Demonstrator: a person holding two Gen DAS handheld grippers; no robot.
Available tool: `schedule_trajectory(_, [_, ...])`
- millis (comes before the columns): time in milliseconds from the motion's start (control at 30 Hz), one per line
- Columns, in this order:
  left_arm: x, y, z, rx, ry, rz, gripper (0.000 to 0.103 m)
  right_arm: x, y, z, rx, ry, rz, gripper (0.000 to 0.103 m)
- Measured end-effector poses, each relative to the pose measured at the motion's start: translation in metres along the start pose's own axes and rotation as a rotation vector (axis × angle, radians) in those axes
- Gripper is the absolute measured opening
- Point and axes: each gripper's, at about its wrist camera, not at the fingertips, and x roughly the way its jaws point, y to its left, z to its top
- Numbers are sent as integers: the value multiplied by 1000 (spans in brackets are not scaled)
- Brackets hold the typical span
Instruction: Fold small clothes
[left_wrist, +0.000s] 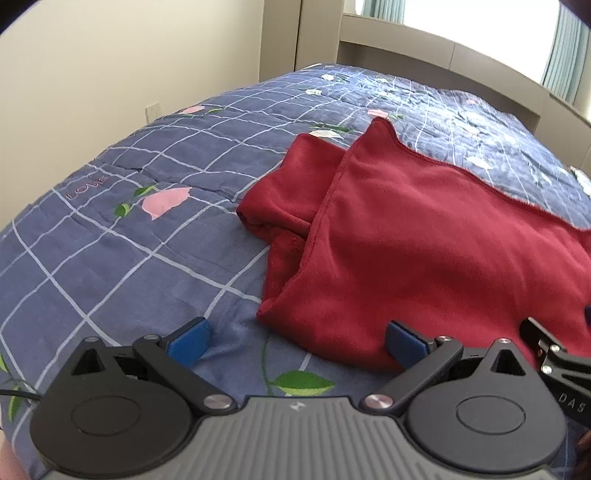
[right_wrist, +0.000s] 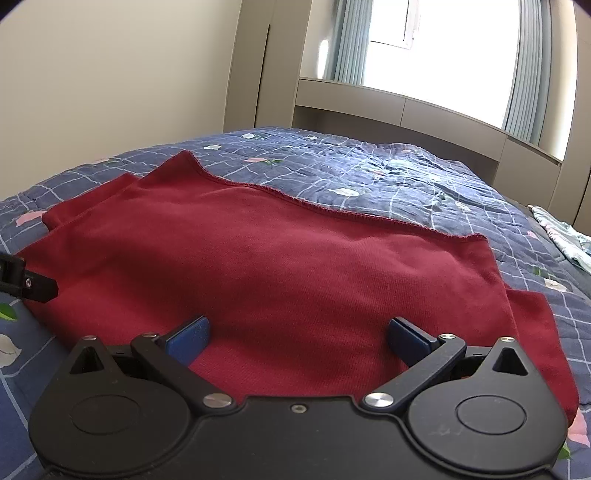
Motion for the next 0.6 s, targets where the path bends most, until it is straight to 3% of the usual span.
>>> schedule_trajectory(300, [-4, 17, 1, -143, -54, -91, 98, 0, -2, 0, 15, -1, 11, 103])
schedule_trajectory(333, [-7, 22, 0, -176, -72, -111, 83, 0, -2, 0, 15, -1, 11, 103])
schedule_trajectory(367, [-9, 26, -1, -208, -91, -136, 57, 0, -2, 0, 15, -1, 11, 103])
schedule_trajectory(400, [-8, 31, -1, -241, -91, -164, 50, 0, -2, 0, 15, -1, 11, 103])
schedule_trajectory(467, [-3, 36, -2, -279, -78, -167, 45, 0, -2, 0, 17, -2, 12, 103])
schedule_trajectory(600, [-3, 38, -2, -302, -83, -174, 46, 0, -2, 0, 17, -3, 12, 103])
